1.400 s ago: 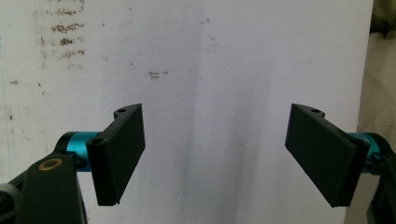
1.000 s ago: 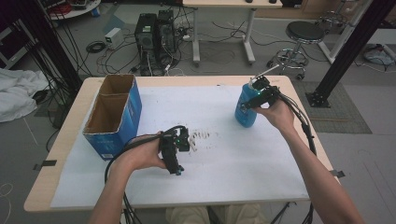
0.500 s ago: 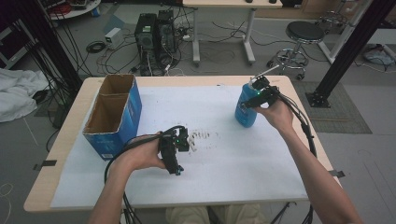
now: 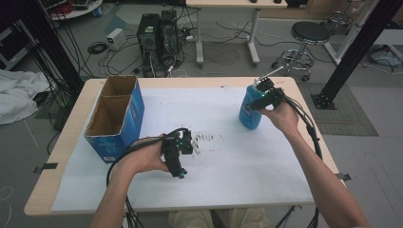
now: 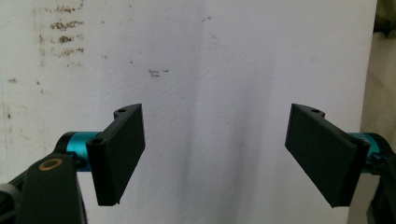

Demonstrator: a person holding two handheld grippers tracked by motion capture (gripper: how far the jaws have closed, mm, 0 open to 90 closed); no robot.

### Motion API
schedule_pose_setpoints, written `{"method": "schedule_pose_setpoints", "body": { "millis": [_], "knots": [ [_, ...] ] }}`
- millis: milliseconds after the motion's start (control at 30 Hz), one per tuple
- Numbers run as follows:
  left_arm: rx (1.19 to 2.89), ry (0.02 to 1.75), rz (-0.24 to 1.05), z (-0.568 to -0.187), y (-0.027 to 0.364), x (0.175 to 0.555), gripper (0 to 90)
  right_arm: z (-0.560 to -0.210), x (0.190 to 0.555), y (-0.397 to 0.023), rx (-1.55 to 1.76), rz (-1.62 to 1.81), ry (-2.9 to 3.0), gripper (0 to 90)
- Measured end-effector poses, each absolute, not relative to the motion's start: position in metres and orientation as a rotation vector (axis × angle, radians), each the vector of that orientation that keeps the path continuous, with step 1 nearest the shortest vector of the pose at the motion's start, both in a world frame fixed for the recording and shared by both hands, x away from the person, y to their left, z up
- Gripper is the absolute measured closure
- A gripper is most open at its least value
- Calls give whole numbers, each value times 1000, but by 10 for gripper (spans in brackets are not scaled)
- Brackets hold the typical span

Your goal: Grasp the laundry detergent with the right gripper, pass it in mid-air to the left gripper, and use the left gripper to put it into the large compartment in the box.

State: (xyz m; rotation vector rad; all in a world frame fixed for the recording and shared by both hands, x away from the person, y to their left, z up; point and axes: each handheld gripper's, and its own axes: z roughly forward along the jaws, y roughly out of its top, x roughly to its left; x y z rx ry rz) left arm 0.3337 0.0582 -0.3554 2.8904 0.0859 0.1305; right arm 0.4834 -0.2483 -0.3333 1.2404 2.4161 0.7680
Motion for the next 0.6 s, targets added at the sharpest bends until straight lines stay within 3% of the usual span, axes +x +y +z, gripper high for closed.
{"method": "schedule_pose_setpoints", "body": {
  "millis": [333, 600],
  "knots": [
    [2893, 84, 130, -356, 58, 334, 201, -342, 482, -256, 1271, 823, 2399, 418],
    [2892, 95, 123, -357, 57, 334, 201, -342, 483, -258, 1282, 844, 2400, 431]
  ]
}}
